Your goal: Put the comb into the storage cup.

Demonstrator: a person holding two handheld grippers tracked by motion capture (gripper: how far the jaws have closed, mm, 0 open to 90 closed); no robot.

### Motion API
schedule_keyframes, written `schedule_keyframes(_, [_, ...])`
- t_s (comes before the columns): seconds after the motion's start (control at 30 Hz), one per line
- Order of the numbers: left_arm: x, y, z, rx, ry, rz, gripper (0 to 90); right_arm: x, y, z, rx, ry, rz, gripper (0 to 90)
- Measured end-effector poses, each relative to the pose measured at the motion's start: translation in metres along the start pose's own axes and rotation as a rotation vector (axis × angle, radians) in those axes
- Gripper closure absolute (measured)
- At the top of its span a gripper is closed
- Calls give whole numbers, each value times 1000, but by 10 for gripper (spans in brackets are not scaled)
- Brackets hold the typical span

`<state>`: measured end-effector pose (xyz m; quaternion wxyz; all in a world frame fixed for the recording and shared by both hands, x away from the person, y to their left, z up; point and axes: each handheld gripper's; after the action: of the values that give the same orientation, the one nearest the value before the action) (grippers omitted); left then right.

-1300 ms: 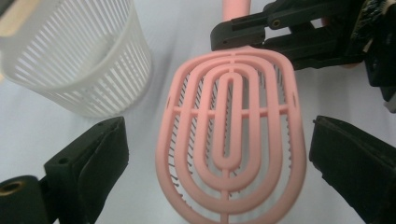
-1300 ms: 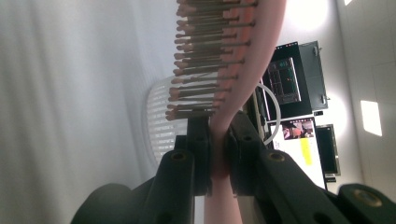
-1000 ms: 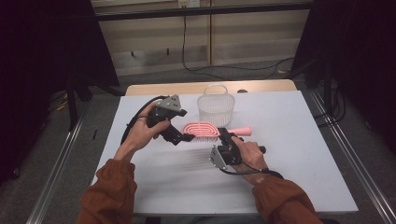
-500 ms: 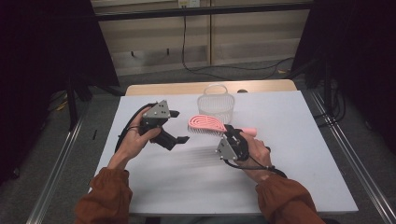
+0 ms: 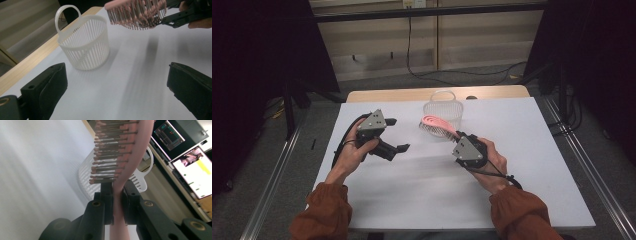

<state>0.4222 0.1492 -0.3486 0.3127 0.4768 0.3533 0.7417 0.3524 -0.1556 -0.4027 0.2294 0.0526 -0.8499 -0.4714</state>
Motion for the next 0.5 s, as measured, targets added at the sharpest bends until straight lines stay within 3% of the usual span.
schedule_keyframes(0.1, [-1,-1,-1,-4,3,3,30,1,0,-6,-90,37,-3,814])
schedule_keyframes(0.4, [-2,-5,-2,13,13,-10,32,4,-2,-23,-298,117,-49,814])
schedule_keyframes(0.5, [-3,-7,-3,28,10,-43,32,5,-3,-26,-352,152,-67,814])
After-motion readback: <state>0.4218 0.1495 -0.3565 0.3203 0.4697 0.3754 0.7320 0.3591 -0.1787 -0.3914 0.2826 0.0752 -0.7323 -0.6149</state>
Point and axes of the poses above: each handheld gripper's, and its own axes: x roughly backward along the jaws, y roughly out of its top, z roughly to its left, and after that the axes turned 14 degrees about -x, right-handed
